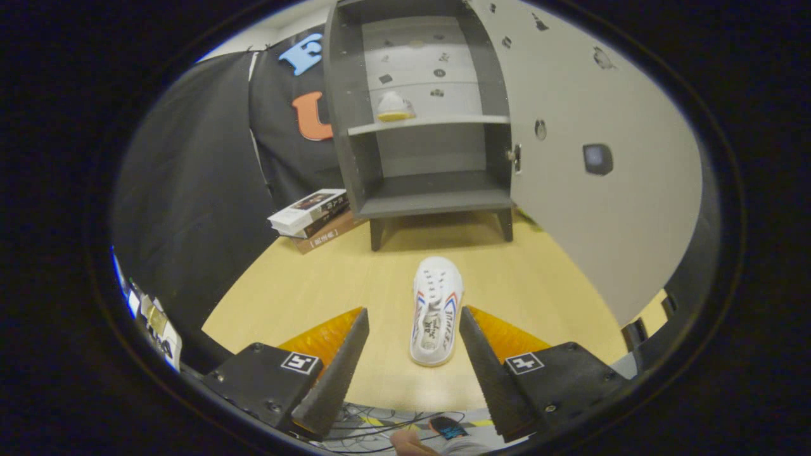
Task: Open the shoe cabinet door, grab the shoes and put them into the shoe cabinet, then close the shoe cabinet door.
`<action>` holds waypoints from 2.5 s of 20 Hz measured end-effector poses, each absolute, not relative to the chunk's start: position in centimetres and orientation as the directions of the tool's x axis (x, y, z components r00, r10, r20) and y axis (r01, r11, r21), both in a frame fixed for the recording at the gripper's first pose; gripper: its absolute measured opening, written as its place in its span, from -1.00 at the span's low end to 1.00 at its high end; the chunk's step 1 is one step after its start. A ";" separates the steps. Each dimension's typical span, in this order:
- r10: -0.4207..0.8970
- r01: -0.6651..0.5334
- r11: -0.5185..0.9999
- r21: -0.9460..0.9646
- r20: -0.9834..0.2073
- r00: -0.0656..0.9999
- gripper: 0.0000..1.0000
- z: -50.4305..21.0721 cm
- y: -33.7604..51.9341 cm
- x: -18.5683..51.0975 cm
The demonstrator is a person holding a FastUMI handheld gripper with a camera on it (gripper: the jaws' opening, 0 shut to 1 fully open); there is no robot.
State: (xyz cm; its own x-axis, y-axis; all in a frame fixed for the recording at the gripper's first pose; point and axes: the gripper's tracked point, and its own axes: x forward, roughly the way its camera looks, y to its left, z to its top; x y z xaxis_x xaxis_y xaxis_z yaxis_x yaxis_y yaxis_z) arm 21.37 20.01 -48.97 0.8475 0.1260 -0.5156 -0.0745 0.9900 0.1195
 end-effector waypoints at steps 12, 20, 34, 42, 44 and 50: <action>0.032 -0.010 0.999 0.040 -0.596 0.802 0.32 -59.0 21.7 30.0; -0.061 0.021 0.997 -0.073 -0.610 0.790 -0.34 -60.5 20.3 31.0; 0.082 -0.027 0.995 0.093 -0.658 0.749 -0.90 -59.7 21.3 31.9; 0.121 -0.078 0.992 0.095 -0.614 0.780 -0.92 -51.2 19.4 32.0; 0.121 -0.095 0.993 0.075 -0.598 0.792 -0.91 -48.1 19.0 31.9; 0.132 -0.158 0.987 -0.010 -0.500 0.856 -0.91 -36.4 18.5 33.6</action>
